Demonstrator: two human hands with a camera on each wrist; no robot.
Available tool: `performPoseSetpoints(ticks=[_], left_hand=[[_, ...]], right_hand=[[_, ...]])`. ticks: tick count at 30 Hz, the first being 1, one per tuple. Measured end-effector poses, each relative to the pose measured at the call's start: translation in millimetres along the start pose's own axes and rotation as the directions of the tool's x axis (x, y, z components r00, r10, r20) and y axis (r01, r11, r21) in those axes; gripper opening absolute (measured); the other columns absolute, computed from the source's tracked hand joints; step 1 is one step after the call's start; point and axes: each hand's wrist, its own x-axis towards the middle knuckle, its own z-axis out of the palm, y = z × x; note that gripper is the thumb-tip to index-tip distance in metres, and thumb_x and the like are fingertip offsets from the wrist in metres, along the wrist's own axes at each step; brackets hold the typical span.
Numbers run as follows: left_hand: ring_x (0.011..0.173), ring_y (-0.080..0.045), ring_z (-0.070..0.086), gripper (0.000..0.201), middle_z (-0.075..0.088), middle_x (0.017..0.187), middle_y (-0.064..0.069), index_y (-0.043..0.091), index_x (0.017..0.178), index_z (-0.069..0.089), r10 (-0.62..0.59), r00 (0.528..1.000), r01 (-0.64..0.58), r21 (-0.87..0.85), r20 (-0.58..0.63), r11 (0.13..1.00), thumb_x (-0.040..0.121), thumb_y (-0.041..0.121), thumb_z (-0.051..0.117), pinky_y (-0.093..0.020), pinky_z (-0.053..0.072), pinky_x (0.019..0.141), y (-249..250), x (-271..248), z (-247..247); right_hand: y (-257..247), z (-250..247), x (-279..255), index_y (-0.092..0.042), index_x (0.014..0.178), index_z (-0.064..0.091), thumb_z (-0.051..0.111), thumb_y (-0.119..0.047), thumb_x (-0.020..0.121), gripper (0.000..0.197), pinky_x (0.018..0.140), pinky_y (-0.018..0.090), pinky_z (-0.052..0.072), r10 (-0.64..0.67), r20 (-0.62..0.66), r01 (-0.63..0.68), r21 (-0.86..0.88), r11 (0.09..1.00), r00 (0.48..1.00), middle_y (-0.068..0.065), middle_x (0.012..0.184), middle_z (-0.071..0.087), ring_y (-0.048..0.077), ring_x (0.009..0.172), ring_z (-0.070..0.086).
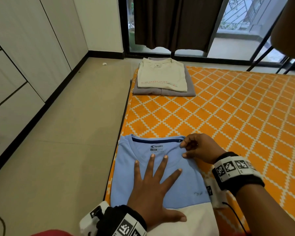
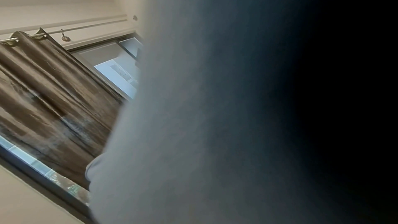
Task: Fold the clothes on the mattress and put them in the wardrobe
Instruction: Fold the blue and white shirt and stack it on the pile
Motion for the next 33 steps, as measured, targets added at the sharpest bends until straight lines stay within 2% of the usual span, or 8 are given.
performPoseSetpoints(ticks=[9,12,14,18,21,24,28,33], left_hand=[[0.146,-0.038,0.013,0.109,0.021,0.161,-0.006,0.04,0.153,0.018,0.002,0.995,0.003,-0.045,0.104,0.999,0.063,0.101,0.018,-0.069,0.011,0.098,-1,-1,-2],[0.148,-0.023,-0.019,0.1,-0.007,0.164,0.006,0.055,0.148,-0.002,0.054,0.998,-0.057,-0.13,-0.025,0.99,0.062,0.1,0.02,-0.066,-0.008,0.106,-3,0,-8],[0.142,-0.009,-0.033,0.084,-0.024,0.157,0.02,0.066,0.137,-0.009,-0.048,0.996,0.024,-0.304,-0.072,0.952,0.063,0.098,0.014,-0.055,-0.015,0.114,-12,2,-19],[0.141,0.004,0.015,0.081,0.025,0.154,0.012,0.041,0.141,0.036,-0.392,0.852,0.112,-0.608,-0.349,0.786,0.07,0.077,0.041,-0.037,0.02,0.117,-46,7,-30],[0.13,0.0,0.032,0.085,0.041,0.143,0.01,0.023,0.139,0.045,-0.498,0.799,0.155,-0.685,-0.337,0.712,0.069,0.069,0.054,-0.032,0.032,0.111,-71,6,-24],[0.145,-0.006,0.013,0.113,0.022,0.157,0.011,0.02,0.151,0.028,-0.414,0.88,0.198,-0.614,-0.232,0.764,0.064,0.091,0.036,-0.025,0.015,0.117,-80,5,-15],[0.143,0.005,-0.016,0.109,-0.014,0.157,0.026,0.036,0.153,-0.003,-0.402,0.912,0.273,-0.609,-0.084,0.745,0.067,0.092,0.032,-0.04,0.002,0.122,-84,10,-13],[0.148,-0.002,-0.003,0.11,-0.009,0.162,0.017,0.049,0.149,-0.004,-0.513,0.854,0.285,-0.745,-0.089,0.603,0.064,0.081,0.059,-0.045,0.013,0.122,-86,5,-14]], right_hand=[[5,11,3,-0.028,0.112,0.048,0.078,-0.015,0.081,0.045,0.079,0.024,0.045,-0.052,0.026,0.054,-0.095,0.994,0.998,0.001,0.117,0.046,0.019,0.102,0.049],[3,10,2,-0.031,0.115,0.043,0.077,-0.018,0.082,0.049,0.082,0.024,0.04,-0.071,0.037,0.076,-0.14,0.987,0.997,0.002,0.122,0.04,0.02,0.105,0.045],[1,7,1,-0.032,0.115,0.045,0.079,-0.018,0.08,0.052,0.08,0.025,0.041,-0.067,0.015,0.068,-0.124,0.99,0.998,0.0,0.121,0.04,0.019,0.101,0.046],[-1,3,0,-0.029,0.108,0.049,0.086,-0.017,0.071,0.054,0.069,0.029,0.044,-0.033,-0.051,0.029,-0.079,0.996,0.998,-0.001,0.117,0.042,0.018,0.087,0.049],[-1,3,1,-0.023,0.103,0.05,0.086,-0.015,0.07,0.05,0.062,0.022,0.04,-0.009,-0.065,0.006,-0.054,0.999,0.998,0.0,0.113,0.044,0.018,0.085,0.049],[-1,2,2,-0.022,0.105,0.052,0.086,-0.018,0.072,0.048,0.062,0.019,0.038,0.015,-0.043,-0.018,-0.068,0.998,0.999,0.0,0.114,0.043,0.017,0.088,0.047],[-3,2,0,-0.024,0.12,0.05,0.084,-0.019,0.075,0.056,0.077,0.025,0.041,0.023,-0.028,-0.025,-0.066,0.998,0.999,-0.001,0.124,0.042,0.022,0.109,0.048],[-5,0,-2,-0.019,0.149,0.032,0.081,-0.023,0.078,0.086,0.098,0.033,0.043,0.021,0.021,-0.019,-0.127,0.992,1.0,-0.001,0.147,0.032,0.024,0.128,0.042]])
